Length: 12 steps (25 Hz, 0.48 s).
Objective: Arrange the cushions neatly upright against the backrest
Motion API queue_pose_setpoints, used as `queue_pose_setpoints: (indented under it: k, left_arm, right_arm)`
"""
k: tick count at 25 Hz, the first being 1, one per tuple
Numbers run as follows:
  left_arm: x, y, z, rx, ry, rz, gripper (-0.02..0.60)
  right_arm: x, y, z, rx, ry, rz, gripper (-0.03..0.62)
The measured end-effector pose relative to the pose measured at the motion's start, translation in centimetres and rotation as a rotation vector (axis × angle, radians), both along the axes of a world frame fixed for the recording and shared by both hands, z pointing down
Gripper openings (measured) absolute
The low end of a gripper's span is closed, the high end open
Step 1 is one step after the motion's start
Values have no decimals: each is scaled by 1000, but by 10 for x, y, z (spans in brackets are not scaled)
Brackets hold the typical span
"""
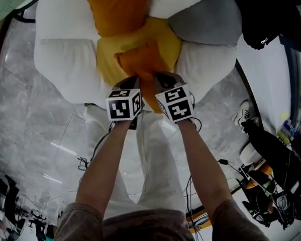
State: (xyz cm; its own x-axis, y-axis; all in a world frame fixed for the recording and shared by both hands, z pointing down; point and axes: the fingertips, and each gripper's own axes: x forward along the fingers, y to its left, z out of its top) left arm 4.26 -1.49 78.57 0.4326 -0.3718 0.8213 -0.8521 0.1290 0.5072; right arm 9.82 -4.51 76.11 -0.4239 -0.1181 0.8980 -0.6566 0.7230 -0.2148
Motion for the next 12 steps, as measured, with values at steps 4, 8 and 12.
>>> queue_pose_setpoints:
  k: [4,8,12]
  left_arm:
    - [1,-16,-30,34,-29,77,11]
    - [1,-38,-67,82,-72,152,10]
    - [7,-70,-110,151,-124,244,9]
  right_arm:
    - [6,-8,-24,20,-21,88,28]
    - [10,-24,-52,55,-48,166,26]
    - [18,-45,-87,103,-88,258,26]
